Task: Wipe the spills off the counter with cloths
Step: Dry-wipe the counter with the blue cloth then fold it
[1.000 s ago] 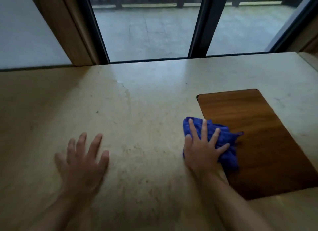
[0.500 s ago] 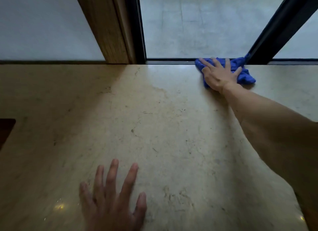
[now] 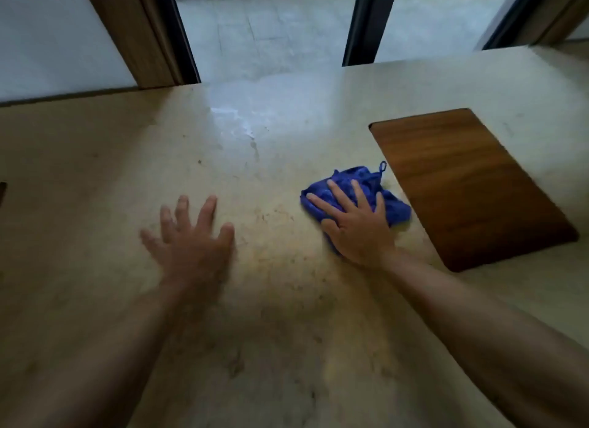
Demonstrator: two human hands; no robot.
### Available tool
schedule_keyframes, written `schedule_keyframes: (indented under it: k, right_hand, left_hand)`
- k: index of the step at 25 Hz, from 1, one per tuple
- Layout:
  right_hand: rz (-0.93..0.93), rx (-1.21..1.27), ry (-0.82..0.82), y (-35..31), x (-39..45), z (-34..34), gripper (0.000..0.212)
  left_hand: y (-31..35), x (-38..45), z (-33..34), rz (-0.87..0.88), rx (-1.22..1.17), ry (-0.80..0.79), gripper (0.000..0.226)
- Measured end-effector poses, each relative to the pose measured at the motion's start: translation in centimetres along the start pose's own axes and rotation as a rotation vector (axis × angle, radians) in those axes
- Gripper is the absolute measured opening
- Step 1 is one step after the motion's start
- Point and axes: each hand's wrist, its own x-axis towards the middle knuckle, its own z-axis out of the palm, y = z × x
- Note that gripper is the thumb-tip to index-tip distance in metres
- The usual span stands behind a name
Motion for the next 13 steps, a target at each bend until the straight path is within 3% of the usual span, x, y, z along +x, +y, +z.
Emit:
schedule_keyframes:
  k: [3, 7, 10, 13]
  right_hand:
    - [0.145, 0.030, -0.052, 0.4, -14.1, 2.1, 0.053]
    - [0.448, 0.040, -0.034, -3.9, -26.6, 3.8, 0.055]
    - [0.676, 0.115, 0.025, -9.0, -29.2, 5.1, 0.049]
    - [0.744, 0.255, -0.056, -14.4, -27.9, 5.3, 0.048]
  left_hand:
    - [-2.0, -0.9, -1.9, 0.023, -0.163, -0.089, 0.061]
    - [-7.0, -4.8, -4.0, -0.040, -0.326, -0.054, 0.051]
    - [-10.0, -5.9, -4.4, -0.059, -0.277, -0.010, 0.054]
    - [-12.9, -4.9, -3.0, -0.021, -0.157, 0.002, 0.069]
